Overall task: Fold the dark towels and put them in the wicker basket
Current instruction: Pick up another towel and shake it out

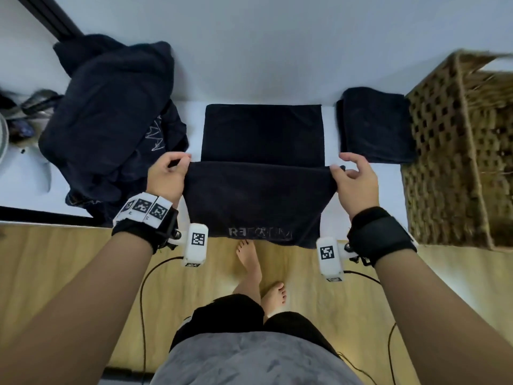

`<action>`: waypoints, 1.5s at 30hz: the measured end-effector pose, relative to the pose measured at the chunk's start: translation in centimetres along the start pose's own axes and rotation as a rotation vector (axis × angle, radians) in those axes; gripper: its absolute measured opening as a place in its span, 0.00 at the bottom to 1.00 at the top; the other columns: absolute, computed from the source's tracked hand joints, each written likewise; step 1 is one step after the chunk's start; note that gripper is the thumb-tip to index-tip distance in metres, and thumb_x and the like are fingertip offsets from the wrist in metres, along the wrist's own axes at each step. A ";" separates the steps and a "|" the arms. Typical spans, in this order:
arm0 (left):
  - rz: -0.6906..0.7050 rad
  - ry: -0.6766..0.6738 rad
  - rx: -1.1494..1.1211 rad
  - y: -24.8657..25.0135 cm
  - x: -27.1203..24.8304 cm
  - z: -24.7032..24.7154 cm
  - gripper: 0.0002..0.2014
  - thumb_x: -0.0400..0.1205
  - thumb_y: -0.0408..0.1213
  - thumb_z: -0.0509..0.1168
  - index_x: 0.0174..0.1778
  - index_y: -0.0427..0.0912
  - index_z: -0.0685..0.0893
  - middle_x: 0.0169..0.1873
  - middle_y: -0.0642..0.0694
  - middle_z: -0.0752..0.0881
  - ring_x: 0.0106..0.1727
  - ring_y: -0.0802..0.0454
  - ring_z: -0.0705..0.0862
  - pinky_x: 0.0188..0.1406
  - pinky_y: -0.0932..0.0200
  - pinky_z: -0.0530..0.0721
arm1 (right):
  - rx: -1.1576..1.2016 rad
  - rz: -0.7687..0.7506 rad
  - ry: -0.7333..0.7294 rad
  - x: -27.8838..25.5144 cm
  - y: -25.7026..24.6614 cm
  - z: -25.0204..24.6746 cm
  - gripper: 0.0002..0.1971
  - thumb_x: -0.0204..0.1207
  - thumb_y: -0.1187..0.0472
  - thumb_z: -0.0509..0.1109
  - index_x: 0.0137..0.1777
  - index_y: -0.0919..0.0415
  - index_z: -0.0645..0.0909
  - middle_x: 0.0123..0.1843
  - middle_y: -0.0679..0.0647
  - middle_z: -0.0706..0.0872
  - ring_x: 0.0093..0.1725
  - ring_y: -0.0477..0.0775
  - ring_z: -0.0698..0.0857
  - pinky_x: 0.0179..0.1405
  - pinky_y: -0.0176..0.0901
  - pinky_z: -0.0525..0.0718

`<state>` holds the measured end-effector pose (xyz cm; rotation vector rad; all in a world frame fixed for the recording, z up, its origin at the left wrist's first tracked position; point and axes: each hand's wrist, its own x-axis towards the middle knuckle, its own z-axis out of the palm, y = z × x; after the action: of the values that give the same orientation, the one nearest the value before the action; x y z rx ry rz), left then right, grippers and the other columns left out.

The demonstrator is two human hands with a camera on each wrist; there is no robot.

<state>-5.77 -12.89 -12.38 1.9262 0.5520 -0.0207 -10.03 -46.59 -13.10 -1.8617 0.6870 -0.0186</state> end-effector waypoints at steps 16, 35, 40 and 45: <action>-0.107 -0.169 0.393 -3.9 5.2 2.5 0.17 0.81 0.31 0.65 0.65 0.47 0.81 0.52 0.51 0.85 0.53 0.52 0.84 0.46 0.71 0.80 | -0.277 0.181 -0.096 4.2 3.0 2.6 0.18 0.75 0.63 0.73 0.65 0.52 0.81 0.58 0.47 0.84 0.58 0.49 0.85 0.62 0.41 0.79; -0.495 -0.200 0.382 -14.5 -6.4 -0.5 0.10 0.79 0.39 0.70 0.54 0.46 0.81 0.38 0.44 0.88 0.32 0.52 0.86 0.41 0.56 0.86 | -0.128 0.559 -0.189 -7.6 13.7 0.8 0.08 0.73 0.52 0.78 0.50 0.50 0.87 0.43 0.49 0.90 0.44 0.51 0.90 0.55 0.50 0.88; -0.557 -0.216 0.213 -14.9 -6.5 0.0 0.05 0.79 0.37 0.71 0.39 0.43 0.83 0.37 0.45 0.86 0.33 0.53 0.85 0.33 0.62 0.83 | -0.180 0.462 -0.238 -7.7 13.2 1.4 0.04 0.73 0.52 0.77 0.38 0.47 0.88 0.39 0.43 0.90 0.43 0.47 0.86 0.51 0.43 0.83; -0.550 -0.166 0.244 -14.9 -7.0 -0.3 0.05 0.77 0.36 0.69 0.46 0.40 0.84 0.42 0.45 0.86 0.45 0.48 0.85 0.58 0.45 0.87 | -0.224 0.417 -0.223 -7.3 12.4 0.2 0.08 0.73 0.51 0.74 0.35 0.50 0.85 0.39 0.44 0.89 0.43 0.47 0.86 0.45 0.41 0.81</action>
<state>-17.84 -10.59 -23.37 1.9238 0.9846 -0.6179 -21.57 -45.89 -21.66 -1.8598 0.9355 0.5469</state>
